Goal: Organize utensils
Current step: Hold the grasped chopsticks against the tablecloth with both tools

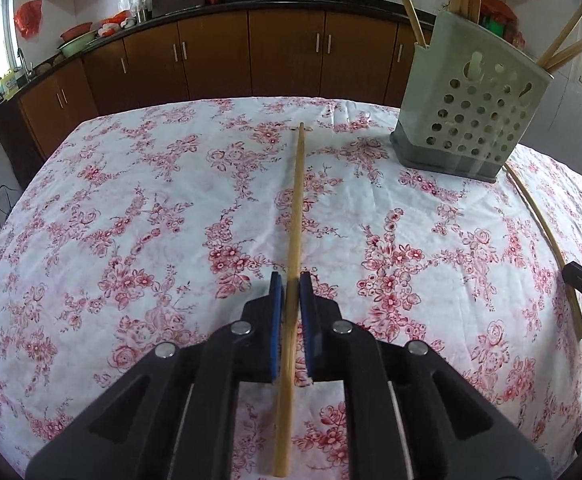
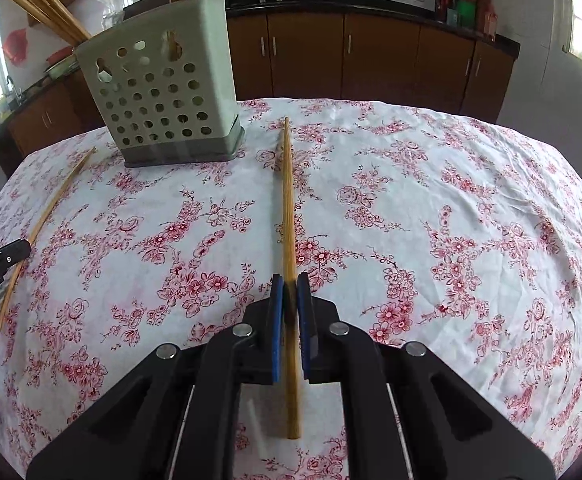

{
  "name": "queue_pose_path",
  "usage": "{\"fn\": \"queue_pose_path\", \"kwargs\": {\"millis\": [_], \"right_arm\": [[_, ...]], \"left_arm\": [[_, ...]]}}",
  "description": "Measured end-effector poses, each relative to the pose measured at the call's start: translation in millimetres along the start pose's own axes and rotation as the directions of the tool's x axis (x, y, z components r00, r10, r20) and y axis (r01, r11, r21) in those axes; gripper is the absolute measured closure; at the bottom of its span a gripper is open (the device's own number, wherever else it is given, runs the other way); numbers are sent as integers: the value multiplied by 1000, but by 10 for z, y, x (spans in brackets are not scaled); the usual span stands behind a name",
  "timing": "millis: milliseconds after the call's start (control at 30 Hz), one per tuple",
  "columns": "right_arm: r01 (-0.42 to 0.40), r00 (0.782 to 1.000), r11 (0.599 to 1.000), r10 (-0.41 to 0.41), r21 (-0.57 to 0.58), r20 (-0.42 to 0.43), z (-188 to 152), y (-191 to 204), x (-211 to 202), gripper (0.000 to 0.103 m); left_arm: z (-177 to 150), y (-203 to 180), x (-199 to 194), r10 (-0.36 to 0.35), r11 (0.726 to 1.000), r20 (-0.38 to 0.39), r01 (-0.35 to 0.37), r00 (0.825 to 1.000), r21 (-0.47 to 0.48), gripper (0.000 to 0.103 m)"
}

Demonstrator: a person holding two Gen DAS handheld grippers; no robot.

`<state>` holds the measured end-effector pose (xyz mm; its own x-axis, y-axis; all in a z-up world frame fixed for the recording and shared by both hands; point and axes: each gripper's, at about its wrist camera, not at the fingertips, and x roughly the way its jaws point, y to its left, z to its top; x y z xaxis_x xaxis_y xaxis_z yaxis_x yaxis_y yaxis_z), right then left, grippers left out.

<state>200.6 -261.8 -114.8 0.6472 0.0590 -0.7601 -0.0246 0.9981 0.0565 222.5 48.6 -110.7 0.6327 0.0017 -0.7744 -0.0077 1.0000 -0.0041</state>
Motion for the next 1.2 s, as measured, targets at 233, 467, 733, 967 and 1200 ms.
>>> {"fn": "queue_pose_path", "kwargs": {"millis": [233, 467, 733, 967, 1200], "right_arm": [[-6, 1000, 1000, 6, 8, -1, -7, -25, -3, 95], [-10, 1000, 1000, 10, 13, -1, 0, -27, -6, 95], [-10, 1000, 1000, 10, 14, -1, 2, -28, -8, 95], [-10, 1000, 1000, 10, 14, -1, 3, -31, -10, 95], [-10, 1000, 1000, 10, 14, -1, 5, -30, -12, 95]], "left_arm": [[2, 47, 34, -32, 999, 1, 32, 999, -30, 91], [3, 56, 37, -35, 999, 1, 35, 999, -34, 91], [1, 52, 37, -34, 999, 1, 34, 999, -33, 91], [2, 54, 39, -34, 999, 0, 34, 999, -33, 91], [1, 50, 39, -35, 999, 0, 35, 999, -33, 91]]}}
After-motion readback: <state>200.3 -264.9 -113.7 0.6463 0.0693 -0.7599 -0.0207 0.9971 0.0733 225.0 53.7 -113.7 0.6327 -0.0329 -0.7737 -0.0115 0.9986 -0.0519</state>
